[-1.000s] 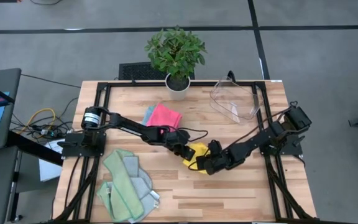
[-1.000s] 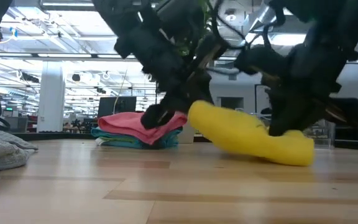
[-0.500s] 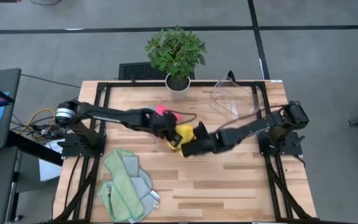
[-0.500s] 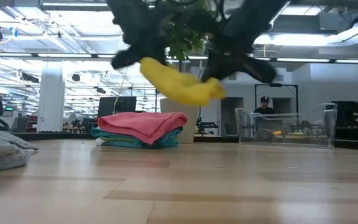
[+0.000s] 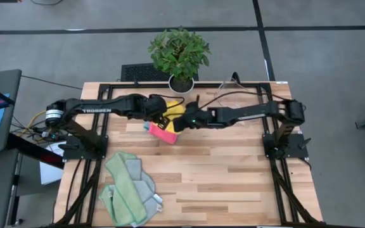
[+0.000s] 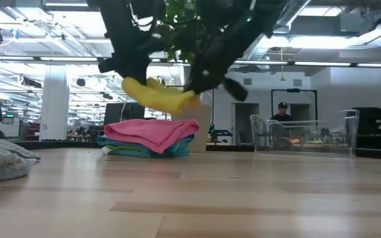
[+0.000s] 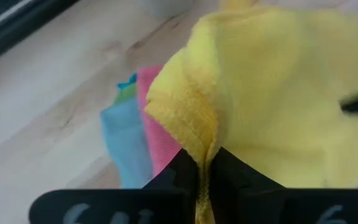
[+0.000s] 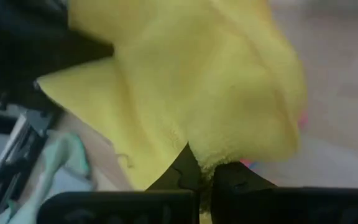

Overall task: Fold microfiber towels
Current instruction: Stack the yellow microfiber towel on the pink microfiber towel

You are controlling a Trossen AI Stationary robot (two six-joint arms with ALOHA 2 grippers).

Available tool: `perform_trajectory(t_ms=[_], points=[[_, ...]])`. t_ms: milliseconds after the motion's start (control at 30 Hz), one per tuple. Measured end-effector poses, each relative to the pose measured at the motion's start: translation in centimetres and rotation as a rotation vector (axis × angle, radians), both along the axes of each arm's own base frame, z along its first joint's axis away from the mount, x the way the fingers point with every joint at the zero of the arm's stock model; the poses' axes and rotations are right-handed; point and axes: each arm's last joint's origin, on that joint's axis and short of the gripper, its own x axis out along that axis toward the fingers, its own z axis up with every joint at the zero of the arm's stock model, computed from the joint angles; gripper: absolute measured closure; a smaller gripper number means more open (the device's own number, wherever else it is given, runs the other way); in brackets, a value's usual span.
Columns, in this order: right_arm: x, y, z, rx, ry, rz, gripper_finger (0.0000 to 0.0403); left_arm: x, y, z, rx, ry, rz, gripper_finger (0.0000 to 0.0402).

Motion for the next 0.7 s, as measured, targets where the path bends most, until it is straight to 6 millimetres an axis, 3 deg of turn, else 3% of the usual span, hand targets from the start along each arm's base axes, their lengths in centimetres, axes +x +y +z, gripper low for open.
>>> perform_trajectory(t_ms=[233,467,567,700], points=[[2.9,-0.3,-2.3,0.012,0.001,0.030,0.0366,-0.9,1.3,-0.6,0.007,0.088,-0.052,0.0390],[2.7,-0.2,-1.9,-0.058,0.037,0.000,0.0353,-1.1,1.9,-2.7,-0.001,0.104,-0.047,0.0387],[2.7,-0.4,-1.1,-0.081,0.014,0.015,0.0334,-1.4,2.2,-3.6,-0.025,0.086,-0.024,0.0368],[2.7,-0.6,-1.8,-0.037,0.039,0.047,0.0299,-1.4,2.5,-3.8,-0.031,0.063,-0.017,0.0320]])
